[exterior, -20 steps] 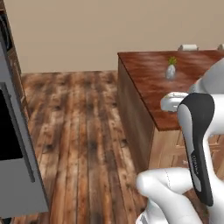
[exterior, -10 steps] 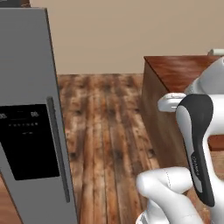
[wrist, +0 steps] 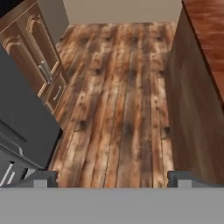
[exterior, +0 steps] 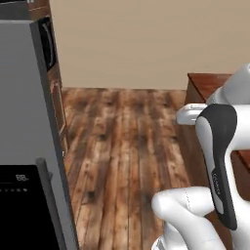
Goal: Take the bell pepper and mushroom out of the freezer and place them in the tupperware container on the counter. Then put the tupperware containing the vegetables back in the freezer.
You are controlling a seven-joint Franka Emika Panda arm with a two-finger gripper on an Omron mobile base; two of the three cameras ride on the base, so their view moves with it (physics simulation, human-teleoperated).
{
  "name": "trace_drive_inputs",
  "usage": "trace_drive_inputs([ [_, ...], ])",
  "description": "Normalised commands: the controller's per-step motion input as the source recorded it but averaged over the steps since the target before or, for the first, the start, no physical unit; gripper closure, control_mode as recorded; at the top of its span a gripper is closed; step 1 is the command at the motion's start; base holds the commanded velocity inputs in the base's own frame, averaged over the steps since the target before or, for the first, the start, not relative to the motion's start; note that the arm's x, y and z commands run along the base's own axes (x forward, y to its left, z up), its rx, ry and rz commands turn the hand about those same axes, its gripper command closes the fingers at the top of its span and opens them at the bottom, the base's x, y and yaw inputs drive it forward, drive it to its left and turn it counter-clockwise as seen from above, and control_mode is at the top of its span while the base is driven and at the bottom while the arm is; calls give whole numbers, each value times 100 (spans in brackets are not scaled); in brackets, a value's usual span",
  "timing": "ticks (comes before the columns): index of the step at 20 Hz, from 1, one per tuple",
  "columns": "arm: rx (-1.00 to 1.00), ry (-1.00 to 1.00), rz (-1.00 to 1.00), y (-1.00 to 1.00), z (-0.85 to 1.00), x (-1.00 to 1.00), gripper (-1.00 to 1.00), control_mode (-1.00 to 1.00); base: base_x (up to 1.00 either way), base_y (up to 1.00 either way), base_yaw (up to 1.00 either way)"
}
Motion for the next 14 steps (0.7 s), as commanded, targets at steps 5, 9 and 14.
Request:
trace_drive_inputs([
  [5, 0, 0, 0, 0, 0, 0, -100, 100, 100, -7, 37],
  [9, 0, 0, 0, 0, 0, 0, -100, 100, 100, -2, 52],
  [14, 0, 0, 0, 0, 0, 0, -100, 100, 52, 10, 81],
])
